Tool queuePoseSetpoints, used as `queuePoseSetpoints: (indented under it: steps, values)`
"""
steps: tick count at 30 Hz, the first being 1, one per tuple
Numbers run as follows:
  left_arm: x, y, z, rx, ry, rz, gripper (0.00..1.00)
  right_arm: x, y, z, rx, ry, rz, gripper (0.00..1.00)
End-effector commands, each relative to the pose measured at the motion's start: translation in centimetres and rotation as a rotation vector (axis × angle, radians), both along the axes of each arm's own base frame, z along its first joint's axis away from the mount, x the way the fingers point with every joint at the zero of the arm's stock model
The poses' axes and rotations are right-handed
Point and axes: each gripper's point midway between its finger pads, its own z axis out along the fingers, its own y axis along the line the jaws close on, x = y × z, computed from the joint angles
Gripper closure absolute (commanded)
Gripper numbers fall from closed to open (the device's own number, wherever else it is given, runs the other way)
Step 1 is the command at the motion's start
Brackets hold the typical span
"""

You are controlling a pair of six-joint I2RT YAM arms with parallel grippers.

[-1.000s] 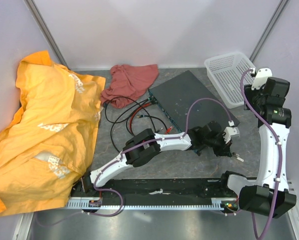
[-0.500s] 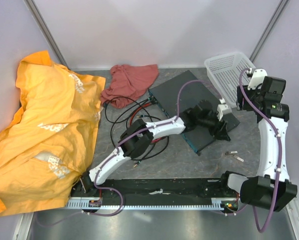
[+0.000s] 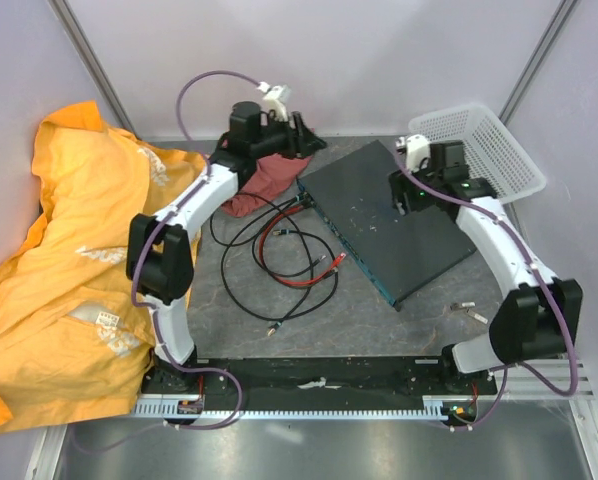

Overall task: Pull the plug from the switch port
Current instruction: Place the plug at the center of the board, then pull the connector from the switch port.

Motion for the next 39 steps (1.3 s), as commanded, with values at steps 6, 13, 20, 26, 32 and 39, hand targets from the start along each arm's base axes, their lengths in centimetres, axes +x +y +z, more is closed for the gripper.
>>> queuePoseSetpoints:
  steps: [6,13,20,26,32,39]
  values:
    - [3.0,5.4,-10.4,0.022,0.202,0.0,0.45,2.4,9.1,-5.6,0.04,0.145,0.18,0.3]
    - [4.8,7.4,-15.3,0.023,0.304,0.033,0.44,3.7,10.3,-7.2,0.048,0.214,0.179,0.3]
    - [6.5,8.8,-18.0,0.019,0.343,0.069,0.46,3.6,10.3,-8.8,0.024,0.262,0.183,0.3]
    - [3.6,8.7,-15.8,-0.003,0.318,-0.018,0.51,3.8,11.7,-9.1,0.042,0.261,0.216,0.3]
    - [1.1,9.2,-16.3,0.026,0.368,-0.006,0.51,5.0,13.6,-8.6,0.026,0.215,0.225,0.3]
    - [0.9,9.6,-15.1,0.038,0.356,0.14,0.5,5.5,14.5,-6.7,0.114,0.193,0.144,0.3]
